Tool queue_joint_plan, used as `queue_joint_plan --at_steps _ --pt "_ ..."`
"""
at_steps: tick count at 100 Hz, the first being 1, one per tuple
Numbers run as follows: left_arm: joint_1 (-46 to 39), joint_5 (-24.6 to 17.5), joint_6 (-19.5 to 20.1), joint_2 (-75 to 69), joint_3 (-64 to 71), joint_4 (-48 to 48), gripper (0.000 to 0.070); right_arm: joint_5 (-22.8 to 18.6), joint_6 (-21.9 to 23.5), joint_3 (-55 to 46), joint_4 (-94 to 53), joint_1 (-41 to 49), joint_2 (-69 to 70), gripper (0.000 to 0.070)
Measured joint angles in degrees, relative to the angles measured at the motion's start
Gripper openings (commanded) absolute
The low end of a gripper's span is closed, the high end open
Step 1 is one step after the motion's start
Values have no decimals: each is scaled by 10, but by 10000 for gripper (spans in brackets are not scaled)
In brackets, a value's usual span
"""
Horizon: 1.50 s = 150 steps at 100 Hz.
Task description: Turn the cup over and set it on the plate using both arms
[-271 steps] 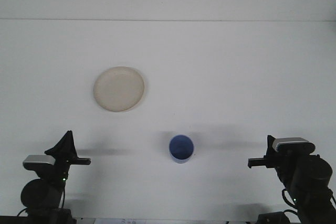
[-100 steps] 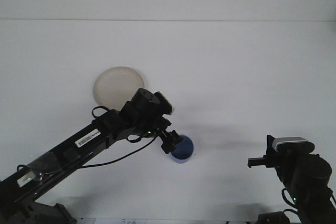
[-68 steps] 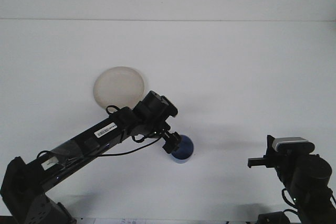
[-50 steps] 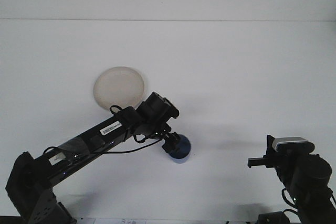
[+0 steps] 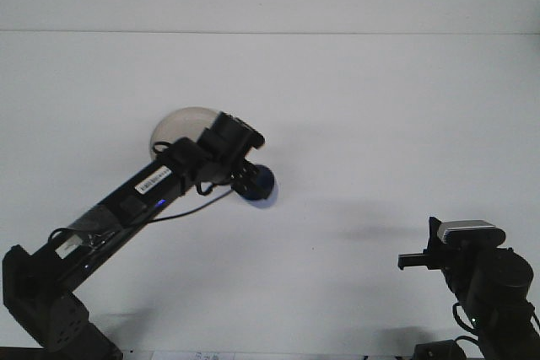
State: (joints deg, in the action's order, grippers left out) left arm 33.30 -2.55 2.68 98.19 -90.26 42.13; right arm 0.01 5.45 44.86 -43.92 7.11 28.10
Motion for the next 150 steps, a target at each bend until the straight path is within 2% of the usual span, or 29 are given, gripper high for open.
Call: queue_joint_plan --at_steps 7,36,70,73,80,86,87,94,101,115,130,150 --pt "-50 12 -5 0 -26 -5 10 0 0 0 0 0 0 0" --pt "-215 16 -12 21 -34 -41 10 0 0 0 0 0 0 0" --pt "-244 18 -20 92 -33 -47 26 0 0 0 0 0 0 0" --pt "-244 18 -20 94 -33 -49 44 0 0 0 0 0 0 0" --pt "-244 17 -21 94 -33 -50 176 0 0 0 0 0 0 0" --pt "-244 17 -21 95 -33 -53 323 0 0 0 0 0 0 0" --pt "-244 17 -21 95 -33 -53 371 0 0 0 0 0 0 0" --pt "-244 17 -22 95 -33 -53 576 0 0 0 0 0 0 0" --pt "-244 17 -23 96 -36 -50 699 0 0 0 -1 0 0 0" --pt "-245 17 -27 98 -68 -42 700 0 0 0 -1 0 0 0" --pt "-249 17 -50 89 -86 -45 700 0 0 0 -2 0 0 0" --pt "-257 17 -58 21 -71 -33 700 0 0 0 -2 0 0 0"
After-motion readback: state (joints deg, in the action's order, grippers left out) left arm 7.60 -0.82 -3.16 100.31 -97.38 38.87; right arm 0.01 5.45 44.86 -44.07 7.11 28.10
